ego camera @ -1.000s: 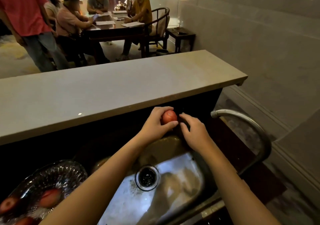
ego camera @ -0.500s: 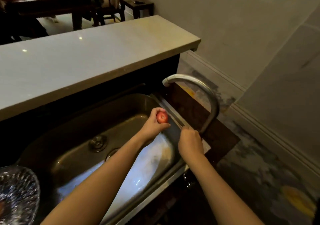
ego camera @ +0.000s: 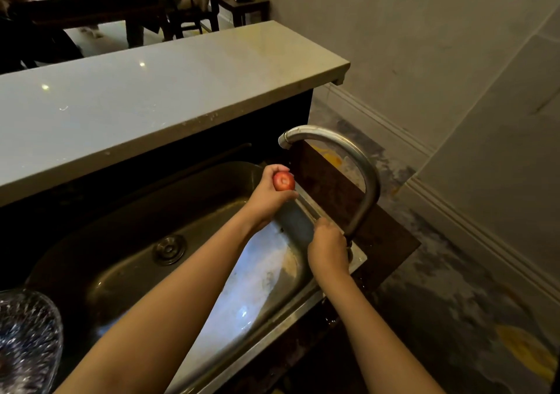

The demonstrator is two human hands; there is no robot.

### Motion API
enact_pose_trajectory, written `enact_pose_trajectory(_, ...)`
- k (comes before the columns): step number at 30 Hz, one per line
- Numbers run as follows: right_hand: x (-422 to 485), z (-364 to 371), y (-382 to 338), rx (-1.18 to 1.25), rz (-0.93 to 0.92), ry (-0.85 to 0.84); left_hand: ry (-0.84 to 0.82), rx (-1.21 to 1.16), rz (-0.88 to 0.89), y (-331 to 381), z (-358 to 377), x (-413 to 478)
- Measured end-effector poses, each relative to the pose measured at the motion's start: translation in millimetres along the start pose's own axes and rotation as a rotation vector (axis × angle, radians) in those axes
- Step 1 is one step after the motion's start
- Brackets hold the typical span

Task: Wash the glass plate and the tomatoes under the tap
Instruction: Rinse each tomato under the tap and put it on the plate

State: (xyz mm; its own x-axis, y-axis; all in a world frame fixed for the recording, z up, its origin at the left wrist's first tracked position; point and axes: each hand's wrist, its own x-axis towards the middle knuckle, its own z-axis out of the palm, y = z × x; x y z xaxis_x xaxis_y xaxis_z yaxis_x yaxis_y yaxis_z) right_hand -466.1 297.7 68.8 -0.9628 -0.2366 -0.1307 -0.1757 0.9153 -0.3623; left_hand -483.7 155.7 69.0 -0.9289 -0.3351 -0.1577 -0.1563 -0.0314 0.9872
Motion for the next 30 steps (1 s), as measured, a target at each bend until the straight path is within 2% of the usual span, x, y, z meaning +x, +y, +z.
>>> enact_pose_trajectory(11,6,-1,1,0.031,0.009,-0.003,-0.025,0.004,-0.018,11,4,-1)
enact_pose_trajectory(15,6,-7,0,0.043,0.038,-0.05,-0.084,-0.157,-0.048,17,5,-6)
enact_pose_trajectory(18,8,-17,-12,0.027,-0.1,0.053,-0.006,-0.138,-0.061,20,3,-7)
enact_pose_trajectory(20,15,-24,-26,0.178,-0.215,0.141,0.068,-0.113,-0.107,25,2,-7)
enact_pose_trajectory(21,21,-27,-35,0.342,-0.222,0.083,0.087,-0.132,-0.13,28,3,-6)
enact_pose_trajectory(24,48,-32,-58,0.773,-0.127,-0.245,0.12,-0.213,-0.149,39,14,-7)
enact_pose_trajectory(27,68,-34,-65,0.959,-0.052,-0.259,0.091,-0.369,-0.14,46,16,-7)
enact_pose_trajectory(30,69,-31,-69,0.905,-0.126,-0.198,0.142,-0.268,-0.12,45,11,-6)
